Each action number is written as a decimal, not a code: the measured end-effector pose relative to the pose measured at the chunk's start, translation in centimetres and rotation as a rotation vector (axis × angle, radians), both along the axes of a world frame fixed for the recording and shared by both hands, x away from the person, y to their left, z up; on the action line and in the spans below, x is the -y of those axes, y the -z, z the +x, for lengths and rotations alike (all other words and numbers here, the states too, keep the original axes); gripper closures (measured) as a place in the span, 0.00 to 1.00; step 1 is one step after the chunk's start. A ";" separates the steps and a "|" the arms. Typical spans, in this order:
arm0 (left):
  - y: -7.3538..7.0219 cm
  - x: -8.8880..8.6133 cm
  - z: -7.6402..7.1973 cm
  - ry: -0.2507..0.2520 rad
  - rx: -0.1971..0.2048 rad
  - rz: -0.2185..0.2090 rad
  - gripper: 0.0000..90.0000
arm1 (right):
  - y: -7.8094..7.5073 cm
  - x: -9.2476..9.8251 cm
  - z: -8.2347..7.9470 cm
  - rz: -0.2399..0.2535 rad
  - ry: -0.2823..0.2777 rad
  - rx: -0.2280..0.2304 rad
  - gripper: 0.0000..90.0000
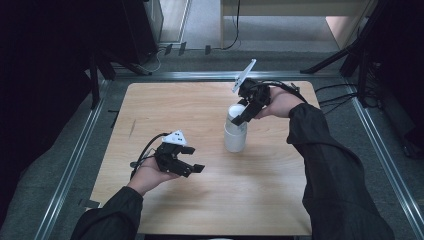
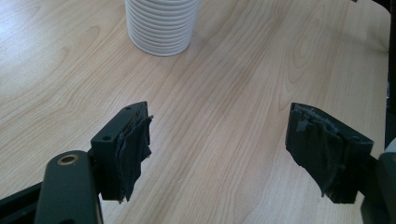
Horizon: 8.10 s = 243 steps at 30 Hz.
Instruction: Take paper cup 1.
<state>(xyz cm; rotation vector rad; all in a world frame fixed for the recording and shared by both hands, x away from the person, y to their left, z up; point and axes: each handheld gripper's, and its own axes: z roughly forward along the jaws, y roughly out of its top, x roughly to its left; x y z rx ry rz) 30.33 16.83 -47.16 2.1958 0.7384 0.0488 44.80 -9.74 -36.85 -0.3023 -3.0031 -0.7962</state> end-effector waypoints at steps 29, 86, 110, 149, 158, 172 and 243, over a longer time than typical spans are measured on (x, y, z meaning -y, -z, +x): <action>-0.1 -0.2 0.1 -0.008 -0.003 -0.011 0.25 | -2.2 0.1 -0.3 0.023 0.008 0.012 0.37; -0.6 -1.2 0.3 -0.035 0.002 -0.055 0.24 | -8.5 0.2 -7.0 0.120 -0.160 0.039 0.38; -0.8 -1.1 0.2 -0.011 -0.011 -0.087 0.20 | -0.8 1.9 -9.3 0.218 -0.145 -0.038 0.38; -0.6 0.1 0.8 0.068 0.003 -0.139 0.14 | 6.9 2.5 -10.9 0.463 -0.008 -0.051 0.38; -0.5 0.6 0.8 0.102 0.010 -0.157 0.14 | 7.5 2.3 -11.0 0.516 -0.003 -0.054 0.38; -0.1 1.7 0.8 0.153 0.014 -0.172 0.14 | 8.5 2.3 -10.8 0.567 0.011 -0.079 0.38; 0.1 2.5 0.2 0.217 0.069 -0.186 0.31 | 8.6 0.8 -10.9 0.602 0.013 -0.139 0.38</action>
